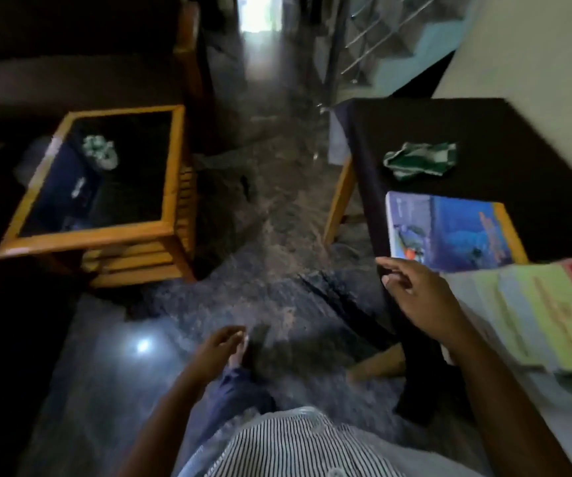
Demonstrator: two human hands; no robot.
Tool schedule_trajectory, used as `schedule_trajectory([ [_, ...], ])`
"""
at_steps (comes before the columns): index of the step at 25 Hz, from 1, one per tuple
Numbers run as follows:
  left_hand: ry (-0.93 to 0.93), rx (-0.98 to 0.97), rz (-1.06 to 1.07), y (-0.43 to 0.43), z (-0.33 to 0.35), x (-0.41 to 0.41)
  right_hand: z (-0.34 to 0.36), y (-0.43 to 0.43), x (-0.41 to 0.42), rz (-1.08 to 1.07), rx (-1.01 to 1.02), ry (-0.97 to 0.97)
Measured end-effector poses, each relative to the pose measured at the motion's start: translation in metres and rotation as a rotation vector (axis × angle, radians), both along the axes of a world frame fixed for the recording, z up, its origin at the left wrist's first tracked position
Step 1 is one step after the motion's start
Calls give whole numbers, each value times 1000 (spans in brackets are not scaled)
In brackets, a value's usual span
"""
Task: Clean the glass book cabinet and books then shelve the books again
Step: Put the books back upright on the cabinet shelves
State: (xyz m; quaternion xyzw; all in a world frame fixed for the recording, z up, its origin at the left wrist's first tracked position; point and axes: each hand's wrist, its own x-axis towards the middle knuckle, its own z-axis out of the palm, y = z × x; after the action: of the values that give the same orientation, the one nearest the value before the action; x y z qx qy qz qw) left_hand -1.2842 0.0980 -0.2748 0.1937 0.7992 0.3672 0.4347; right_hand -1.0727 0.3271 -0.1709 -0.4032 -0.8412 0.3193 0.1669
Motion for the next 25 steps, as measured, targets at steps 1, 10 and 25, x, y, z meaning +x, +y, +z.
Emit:
schedule_trajectory([
  [1, -4, 40, -99, 40, 2, -26, -2, 20, -12, -87, 57, 32],
  [10, 12, 252, -924, 349, 69, -102, -36, 95, -88, -747, -53, -241],
  [25, -109, 331, -1340, 498, 46, -68, -56, 132, -117, -1121, 256, -246],
])
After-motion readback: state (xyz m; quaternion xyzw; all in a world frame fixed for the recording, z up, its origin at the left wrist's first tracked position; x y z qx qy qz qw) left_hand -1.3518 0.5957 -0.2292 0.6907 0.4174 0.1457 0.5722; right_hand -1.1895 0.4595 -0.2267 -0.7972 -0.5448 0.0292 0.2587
